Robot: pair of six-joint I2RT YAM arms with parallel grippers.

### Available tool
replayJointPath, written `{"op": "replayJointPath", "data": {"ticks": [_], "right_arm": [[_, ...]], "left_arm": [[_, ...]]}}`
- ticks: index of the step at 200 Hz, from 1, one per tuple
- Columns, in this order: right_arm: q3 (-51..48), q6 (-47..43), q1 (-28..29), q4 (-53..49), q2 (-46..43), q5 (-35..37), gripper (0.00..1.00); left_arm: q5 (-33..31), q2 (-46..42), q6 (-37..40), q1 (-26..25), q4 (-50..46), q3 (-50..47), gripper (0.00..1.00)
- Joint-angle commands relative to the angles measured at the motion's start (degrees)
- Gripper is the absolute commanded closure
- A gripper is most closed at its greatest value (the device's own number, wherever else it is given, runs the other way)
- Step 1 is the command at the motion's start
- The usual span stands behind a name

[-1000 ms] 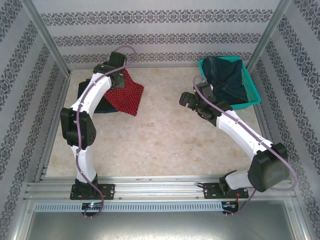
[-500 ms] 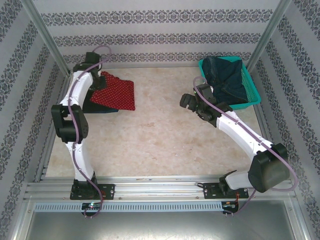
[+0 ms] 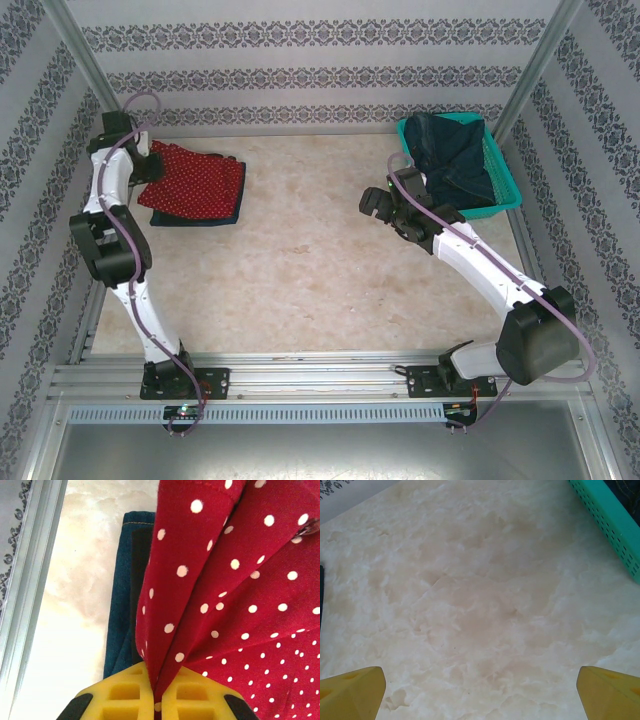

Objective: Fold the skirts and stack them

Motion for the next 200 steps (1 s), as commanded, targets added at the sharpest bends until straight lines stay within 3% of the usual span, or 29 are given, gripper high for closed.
{"op": "replayJointPath", "data": {"ticks": [1,49,106,113,119,123,145,161,171,200], "right_arm": [[0.2,1.0,-0.4,-0.5,0.6,-0.4,0.02],[0.0,1.5,-0.2,-0.5,0.6,-1.1,0.02],[-0.8,1.8,-0.3,-0.2,0.1,-1.2,0.02],[-0.9,1.8,-0.3,-0.3,0.1,-1.3,0.02],[-1.0,1.8,-0.4,-0.3,0.0,-1.3,0.02],[-1.0,1.8,-0.4,-0.2,0.0,-1.3,0.02],[-1.3,1.7,-0.4,-0.4,-0.2,-1.1,0.02],[-1.5,1.6,-0.4,-0.4,-0.3,-0.8,0.02],[-1.5,1.7,-0.4,-0.2,-0.1,-0.8,0.02],[-1.3,2.1,-0.4,1.0,1.2,-1.3,0.02]], "left_arm": [[3.7,2.5,1.5,0.3,2.3,2.7,1.0],[4.3,6.8,-0.9,0.3,3.1,4.3,1.0],[-2.9,10.7,-7.4,0.8,3.3,5.8,1.0],[-3.8,11.2,-8.6,0.9,3.0,6.4,0.85],[-4.3,11.4,-9.6,1.0,2.5,6.9,0.62],[-4.4,11.5,-10.2,1.0,2.3,7.2,0.56],[-4.1,9.6,-12.1,1.1,0.1,8.9,0.37],[-7.9,6.6,-15.0,1.0,-2.0,9.9,0.21],[-10.1,4.9,-18.3,1.0,-3.6,10.4,0.16],[-6.6,0.1,-22.9,-1.4,-3.3,7.5,0.02]]}}
